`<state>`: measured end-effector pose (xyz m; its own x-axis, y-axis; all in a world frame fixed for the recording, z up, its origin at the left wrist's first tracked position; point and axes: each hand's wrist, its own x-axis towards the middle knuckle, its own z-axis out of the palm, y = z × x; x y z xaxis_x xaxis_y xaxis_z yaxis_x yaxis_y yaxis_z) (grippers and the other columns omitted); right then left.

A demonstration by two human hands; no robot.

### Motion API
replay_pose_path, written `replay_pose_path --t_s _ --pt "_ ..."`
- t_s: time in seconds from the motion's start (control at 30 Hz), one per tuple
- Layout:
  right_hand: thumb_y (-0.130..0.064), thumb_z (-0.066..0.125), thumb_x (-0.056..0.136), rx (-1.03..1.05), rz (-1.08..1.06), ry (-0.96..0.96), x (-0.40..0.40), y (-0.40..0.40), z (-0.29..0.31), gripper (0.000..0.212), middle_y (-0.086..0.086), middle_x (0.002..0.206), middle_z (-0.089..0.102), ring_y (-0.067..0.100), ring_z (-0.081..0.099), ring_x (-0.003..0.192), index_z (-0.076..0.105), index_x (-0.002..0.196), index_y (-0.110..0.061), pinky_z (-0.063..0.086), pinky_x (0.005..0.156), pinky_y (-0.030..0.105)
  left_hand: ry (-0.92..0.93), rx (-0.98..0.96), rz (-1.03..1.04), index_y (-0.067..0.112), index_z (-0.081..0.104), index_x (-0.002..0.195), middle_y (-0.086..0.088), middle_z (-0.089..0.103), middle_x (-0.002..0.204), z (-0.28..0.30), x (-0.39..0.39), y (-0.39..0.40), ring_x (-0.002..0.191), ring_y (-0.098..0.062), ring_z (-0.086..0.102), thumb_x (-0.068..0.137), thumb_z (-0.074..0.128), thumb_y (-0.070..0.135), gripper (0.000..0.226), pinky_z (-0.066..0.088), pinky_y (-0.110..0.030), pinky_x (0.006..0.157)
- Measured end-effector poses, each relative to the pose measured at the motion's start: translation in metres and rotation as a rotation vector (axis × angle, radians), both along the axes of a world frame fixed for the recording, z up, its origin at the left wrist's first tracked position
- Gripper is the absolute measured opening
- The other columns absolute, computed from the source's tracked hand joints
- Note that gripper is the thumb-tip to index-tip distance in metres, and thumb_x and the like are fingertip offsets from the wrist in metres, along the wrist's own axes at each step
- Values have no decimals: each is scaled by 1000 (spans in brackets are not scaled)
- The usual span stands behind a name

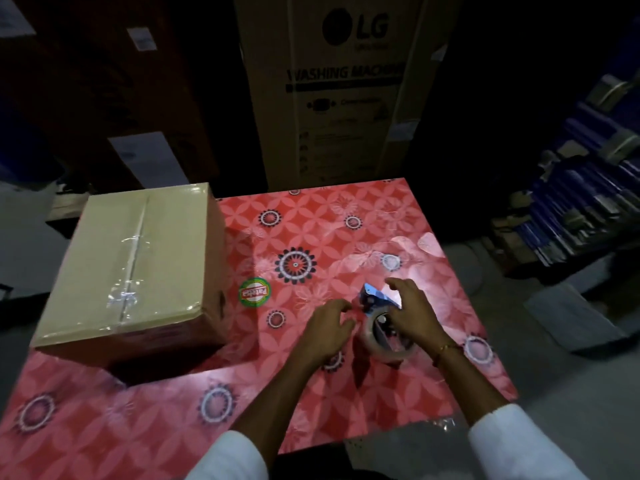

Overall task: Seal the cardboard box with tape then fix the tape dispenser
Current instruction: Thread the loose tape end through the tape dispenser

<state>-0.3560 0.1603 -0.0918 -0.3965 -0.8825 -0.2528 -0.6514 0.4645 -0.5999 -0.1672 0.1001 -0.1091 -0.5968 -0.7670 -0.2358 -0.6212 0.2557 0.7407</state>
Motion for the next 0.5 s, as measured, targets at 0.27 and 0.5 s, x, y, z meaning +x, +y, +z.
replay_pose_path --t_s 0.27,0.5 --pt "-7 55 91 178 268 202 -21 0 -37 51 12 133 61 36 59 117 47 141 -16 49 87 42 12 185 57 17 54 132 -7 59 128 -18 -27 13 112 -25 59 94 51 39 44 49 -40 94" --pt "-32 71 89 73 217 -157 -30 -4 -45 22 0 99 71 25 66 93 62 106 -21 42 65 32 255 433 498 6 53 132 -4 60 120 -16 -31 10 109 -20 56 100 54 13 33 48 -23 80"
